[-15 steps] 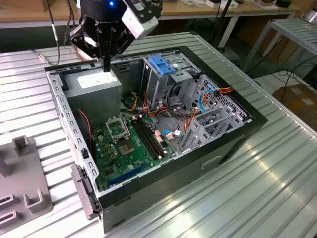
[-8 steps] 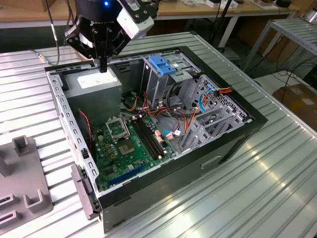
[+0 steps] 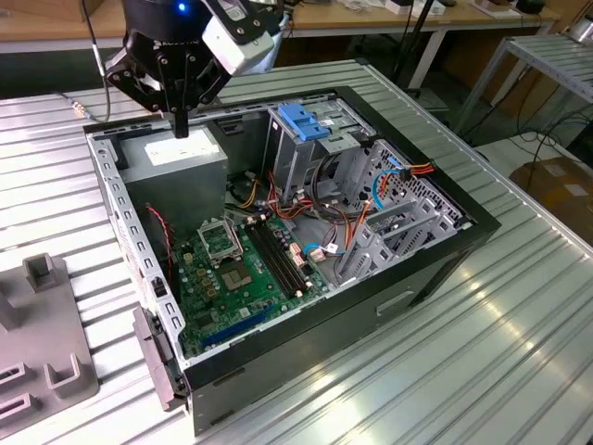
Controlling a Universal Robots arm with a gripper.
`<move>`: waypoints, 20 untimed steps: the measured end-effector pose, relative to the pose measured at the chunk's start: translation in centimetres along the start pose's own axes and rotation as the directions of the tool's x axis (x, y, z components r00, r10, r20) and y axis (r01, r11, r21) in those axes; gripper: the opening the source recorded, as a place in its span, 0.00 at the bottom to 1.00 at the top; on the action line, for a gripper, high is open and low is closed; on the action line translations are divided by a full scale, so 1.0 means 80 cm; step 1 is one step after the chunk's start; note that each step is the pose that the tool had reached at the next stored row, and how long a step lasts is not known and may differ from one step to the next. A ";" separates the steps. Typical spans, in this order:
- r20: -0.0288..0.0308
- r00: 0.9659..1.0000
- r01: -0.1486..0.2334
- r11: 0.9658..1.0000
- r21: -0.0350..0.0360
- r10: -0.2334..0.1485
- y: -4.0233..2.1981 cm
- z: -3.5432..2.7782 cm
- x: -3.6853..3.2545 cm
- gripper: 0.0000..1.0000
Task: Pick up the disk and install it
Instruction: 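Reach for the disk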
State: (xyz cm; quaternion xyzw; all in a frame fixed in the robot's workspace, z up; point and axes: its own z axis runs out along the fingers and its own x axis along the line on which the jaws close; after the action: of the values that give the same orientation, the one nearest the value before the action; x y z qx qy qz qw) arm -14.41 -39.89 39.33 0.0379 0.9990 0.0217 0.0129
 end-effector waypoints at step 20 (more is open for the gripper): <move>-0.001 1.000 0.000 1.000 0.000 0.000 -0.0033 -0.0011 0.0436 0.10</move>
State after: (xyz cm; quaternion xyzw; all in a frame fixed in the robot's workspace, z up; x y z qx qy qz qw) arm -17.91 -39.89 39.32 0.0379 0.9990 0.0217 0.0126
